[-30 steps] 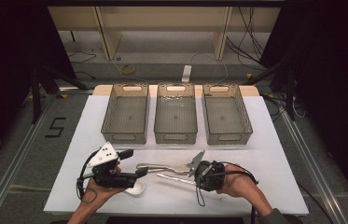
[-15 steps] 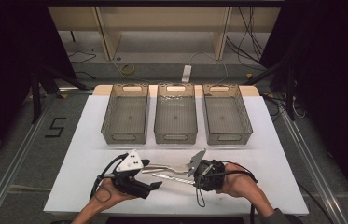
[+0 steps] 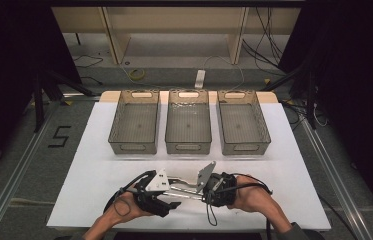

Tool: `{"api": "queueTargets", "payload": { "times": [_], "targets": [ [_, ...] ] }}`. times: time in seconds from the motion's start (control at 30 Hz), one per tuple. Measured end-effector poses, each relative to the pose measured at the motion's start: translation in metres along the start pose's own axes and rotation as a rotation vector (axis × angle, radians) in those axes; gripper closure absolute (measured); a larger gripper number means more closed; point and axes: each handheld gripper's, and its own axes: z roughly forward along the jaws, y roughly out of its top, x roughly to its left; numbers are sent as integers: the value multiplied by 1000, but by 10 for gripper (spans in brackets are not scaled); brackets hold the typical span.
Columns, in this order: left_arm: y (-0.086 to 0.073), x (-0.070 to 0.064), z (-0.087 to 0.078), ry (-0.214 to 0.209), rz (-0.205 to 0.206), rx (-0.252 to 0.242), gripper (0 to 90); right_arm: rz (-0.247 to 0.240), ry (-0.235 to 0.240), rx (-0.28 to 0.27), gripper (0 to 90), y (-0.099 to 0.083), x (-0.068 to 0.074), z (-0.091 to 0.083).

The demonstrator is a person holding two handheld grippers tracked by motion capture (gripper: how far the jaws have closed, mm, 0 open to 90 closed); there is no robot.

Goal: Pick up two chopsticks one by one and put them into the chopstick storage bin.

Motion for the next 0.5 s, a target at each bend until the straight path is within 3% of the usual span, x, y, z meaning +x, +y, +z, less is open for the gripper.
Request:
{"api": "queueTargets", "payload": {
  "times": [0.37, 0.5],
  "targets": [
    [2, -8, 6, 7, 123, 62, 581, -33, 1, -15, 871, 2, 1, -1],
    [3, -10, 8, 9, 142, 67, 654, -39, 6, -18, 872, 2, 1, -1]
  ]
}}
